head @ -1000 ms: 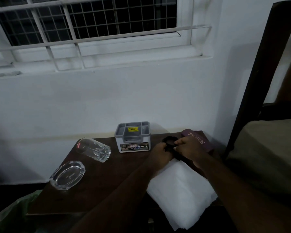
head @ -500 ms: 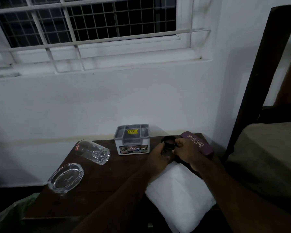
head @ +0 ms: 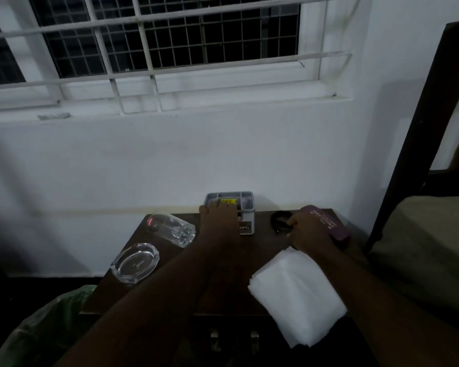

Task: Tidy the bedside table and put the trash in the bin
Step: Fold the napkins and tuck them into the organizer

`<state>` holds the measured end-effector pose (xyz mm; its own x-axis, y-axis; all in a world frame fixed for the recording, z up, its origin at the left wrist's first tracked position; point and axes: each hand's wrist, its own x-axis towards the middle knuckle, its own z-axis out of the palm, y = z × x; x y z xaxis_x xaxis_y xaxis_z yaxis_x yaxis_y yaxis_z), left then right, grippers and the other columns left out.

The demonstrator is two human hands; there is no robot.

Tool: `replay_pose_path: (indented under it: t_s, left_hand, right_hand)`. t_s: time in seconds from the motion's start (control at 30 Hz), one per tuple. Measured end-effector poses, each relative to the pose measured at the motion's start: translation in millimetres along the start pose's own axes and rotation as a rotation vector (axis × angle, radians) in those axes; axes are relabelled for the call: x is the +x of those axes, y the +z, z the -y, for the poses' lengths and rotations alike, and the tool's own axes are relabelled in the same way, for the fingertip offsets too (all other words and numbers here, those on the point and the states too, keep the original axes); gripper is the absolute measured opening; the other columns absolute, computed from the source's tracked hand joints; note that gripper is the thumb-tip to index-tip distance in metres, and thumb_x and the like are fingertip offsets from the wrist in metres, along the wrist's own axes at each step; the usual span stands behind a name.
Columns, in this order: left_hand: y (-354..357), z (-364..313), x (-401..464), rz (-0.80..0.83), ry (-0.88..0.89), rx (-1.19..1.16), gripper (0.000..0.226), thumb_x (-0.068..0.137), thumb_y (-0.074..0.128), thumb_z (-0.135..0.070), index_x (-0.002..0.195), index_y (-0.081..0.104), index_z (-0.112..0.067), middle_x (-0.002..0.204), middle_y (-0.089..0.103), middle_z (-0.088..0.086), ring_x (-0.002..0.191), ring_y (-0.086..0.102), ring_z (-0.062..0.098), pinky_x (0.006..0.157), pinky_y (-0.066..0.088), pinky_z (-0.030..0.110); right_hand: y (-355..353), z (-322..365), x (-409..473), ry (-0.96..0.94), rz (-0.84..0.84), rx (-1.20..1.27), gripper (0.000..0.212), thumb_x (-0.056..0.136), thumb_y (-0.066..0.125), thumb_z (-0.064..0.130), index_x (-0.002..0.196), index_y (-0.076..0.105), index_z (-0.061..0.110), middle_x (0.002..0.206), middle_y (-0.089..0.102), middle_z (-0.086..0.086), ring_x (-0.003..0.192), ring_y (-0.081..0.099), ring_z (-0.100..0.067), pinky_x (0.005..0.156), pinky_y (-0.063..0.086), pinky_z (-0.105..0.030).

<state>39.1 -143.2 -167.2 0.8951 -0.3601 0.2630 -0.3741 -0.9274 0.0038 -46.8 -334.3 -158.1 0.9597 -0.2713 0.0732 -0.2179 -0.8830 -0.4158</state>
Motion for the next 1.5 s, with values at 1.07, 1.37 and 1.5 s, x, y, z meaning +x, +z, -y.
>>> replay_pose_path:
  t_s: [1.07,1.37,1.5]
  left_hand:
    - [7,-50,-123,0.09,0.553,-0.274,0.039,0.097,0.047,-0.041,0.126,0.061,-0.018,0.127,0.059,0.008,0.112,0.056,0.029,0.092,0.046,0.04]
    - [42,-48,-116,0.126,0.473,-0.393,0.05,0.101,0.036,-0.048,0.149,0.036,-0.033,0.16,0.028,-0.006,0.148,0.019,0.009,0.114,0.011,0.035]
    - [50,-49,-118,0.066,0.492,-0.35,0.053,0.1,0.035,-0.052,0.15,0.034,-0.034,0.161,0.027,-0.007,0.148,0.02,0.01,0.112,0.013,0.034]
  right_hand:
    - [13,5,-44,-0.116,0.448,-0.573,0.053,0.092,0.054,0.041,0.139,0.049,0.019,0.148,0.045,-0.007,0.135,0.041,-0.026,0.111,0.033,-0.036]
    - [-7,-45,-5,-0.193,0.101,-0.323,0.036,0.088,0.059,0.012,0.123,0.064,0.02,0.132,0.056,0.0,0.123,0.05,-0.018,0.1,0.042,-0.028]
    - [1,-41,4,-0.235,0.234,-0.24,0.037,0.089,0.064,0.031,0.125,0.062,0.022,0.129,0.061,0.002,0.117,0.054,-0.016,0.088,0.036,-0.022]
